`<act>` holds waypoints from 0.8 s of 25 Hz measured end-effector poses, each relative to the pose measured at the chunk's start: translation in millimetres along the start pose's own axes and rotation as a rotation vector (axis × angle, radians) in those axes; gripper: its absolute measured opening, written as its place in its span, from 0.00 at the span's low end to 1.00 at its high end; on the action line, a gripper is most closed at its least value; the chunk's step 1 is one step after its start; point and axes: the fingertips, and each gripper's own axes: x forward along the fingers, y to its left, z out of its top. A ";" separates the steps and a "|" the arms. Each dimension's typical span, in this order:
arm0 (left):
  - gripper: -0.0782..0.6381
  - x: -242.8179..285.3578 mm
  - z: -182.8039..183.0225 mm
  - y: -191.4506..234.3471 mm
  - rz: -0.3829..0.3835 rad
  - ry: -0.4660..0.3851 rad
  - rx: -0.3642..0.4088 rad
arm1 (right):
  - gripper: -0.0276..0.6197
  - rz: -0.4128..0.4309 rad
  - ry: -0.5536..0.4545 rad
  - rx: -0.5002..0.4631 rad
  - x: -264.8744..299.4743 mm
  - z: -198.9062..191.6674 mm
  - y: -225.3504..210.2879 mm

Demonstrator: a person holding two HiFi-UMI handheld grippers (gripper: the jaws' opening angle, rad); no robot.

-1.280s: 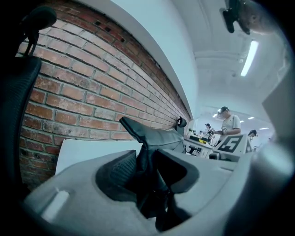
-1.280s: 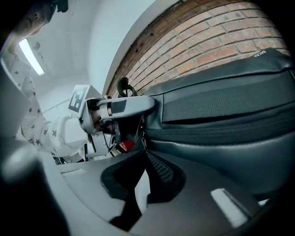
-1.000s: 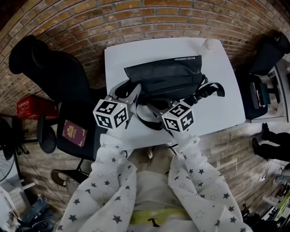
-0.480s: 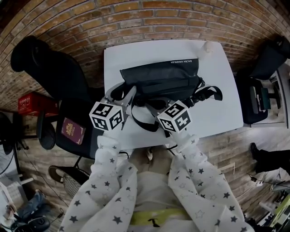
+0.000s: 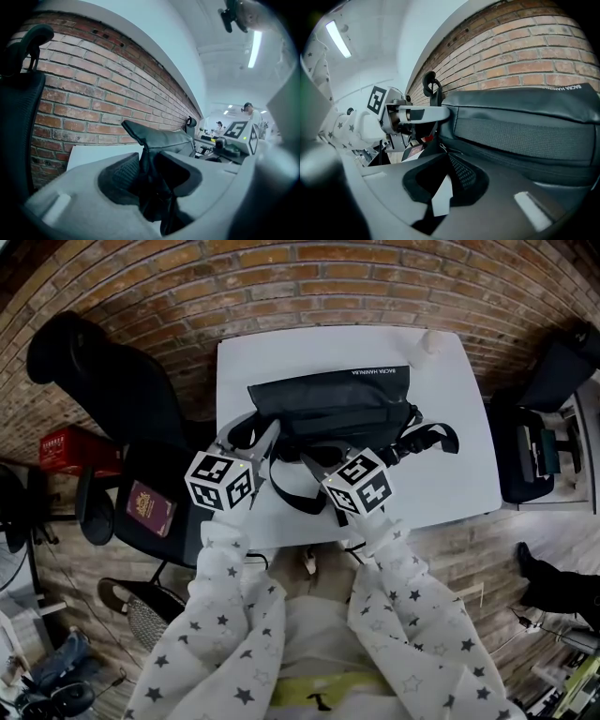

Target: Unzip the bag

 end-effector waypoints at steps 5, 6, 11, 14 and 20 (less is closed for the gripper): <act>0.30 -1.3 -0.9 -1.7 0.007 -0.005 0.005 | 0.06 -0.030 0.021 -0.044 -1.7 -1.9 -1.1; 0.30 -1.2 -0.9 -2.1 0.008 -0.005 0.006 | 0.06 -0.039 0.026 -0.048 -3.0 -2.4 -2.9; 0.30 -3.0 -0.8 6.0 0.011 -0.010 0.000 | 0.06 -0.053 0.035 -0.052 -1.7 0.3 -7.4; 0.30 -5.5 -3.1 14.0 0.008 -0.011 -0.001 | 0.06 -0.064 0.040 -0.062 5.7 2.3 -5.8; 0.30 -7.0 -3.4 15.6 0.009 -0.012 0.009 | 0.06 -0.095 0.051 -0.066 3.8 0.8 -10.9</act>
